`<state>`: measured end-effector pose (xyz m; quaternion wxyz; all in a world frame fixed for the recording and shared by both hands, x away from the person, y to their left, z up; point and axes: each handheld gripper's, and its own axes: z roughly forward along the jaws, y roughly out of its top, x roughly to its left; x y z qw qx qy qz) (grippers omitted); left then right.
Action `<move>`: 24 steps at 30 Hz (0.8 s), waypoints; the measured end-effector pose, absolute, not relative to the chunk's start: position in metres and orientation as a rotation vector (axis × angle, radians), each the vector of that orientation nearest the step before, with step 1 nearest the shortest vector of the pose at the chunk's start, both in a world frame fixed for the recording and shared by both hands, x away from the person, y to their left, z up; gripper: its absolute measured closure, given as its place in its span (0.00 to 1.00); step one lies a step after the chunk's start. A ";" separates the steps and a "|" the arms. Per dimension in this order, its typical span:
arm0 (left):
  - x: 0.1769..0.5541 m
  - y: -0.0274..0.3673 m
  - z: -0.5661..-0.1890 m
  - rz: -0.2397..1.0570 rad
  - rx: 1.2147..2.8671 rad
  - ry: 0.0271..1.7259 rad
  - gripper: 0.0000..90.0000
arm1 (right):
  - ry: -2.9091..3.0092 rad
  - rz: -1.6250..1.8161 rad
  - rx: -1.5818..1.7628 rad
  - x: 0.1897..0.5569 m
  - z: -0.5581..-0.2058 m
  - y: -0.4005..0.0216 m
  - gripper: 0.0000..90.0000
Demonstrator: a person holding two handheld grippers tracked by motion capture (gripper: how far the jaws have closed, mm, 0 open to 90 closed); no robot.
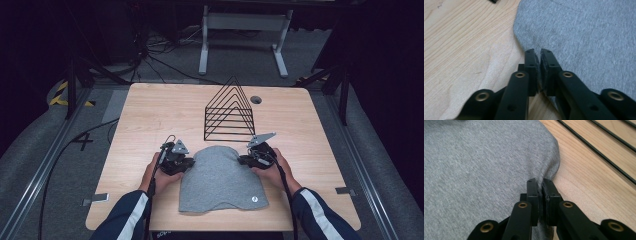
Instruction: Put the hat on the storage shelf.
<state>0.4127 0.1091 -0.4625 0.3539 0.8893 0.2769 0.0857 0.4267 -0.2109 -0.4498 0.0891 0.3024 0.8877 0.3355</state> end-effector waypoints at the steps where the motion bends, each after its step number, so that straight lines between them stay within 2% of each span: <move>1: 0.413 0.109 -0.462 0.220 2.288 0.707 0.96 | 2.631 1.008 0.884 0.426 -0.448 -0.212 0.95; 10: 0.405 0.113 -0.438 0.262 2.229 0.660 0.98 | 2.557 1.077 0.812 0.416 -0.424 -0.218 0.96; 24: 0.393 0.109 -0.376 0.331 2.109 0.509 0.98 | 2.403 1.230 0.718 0.393 -0.371 -0.235 0.96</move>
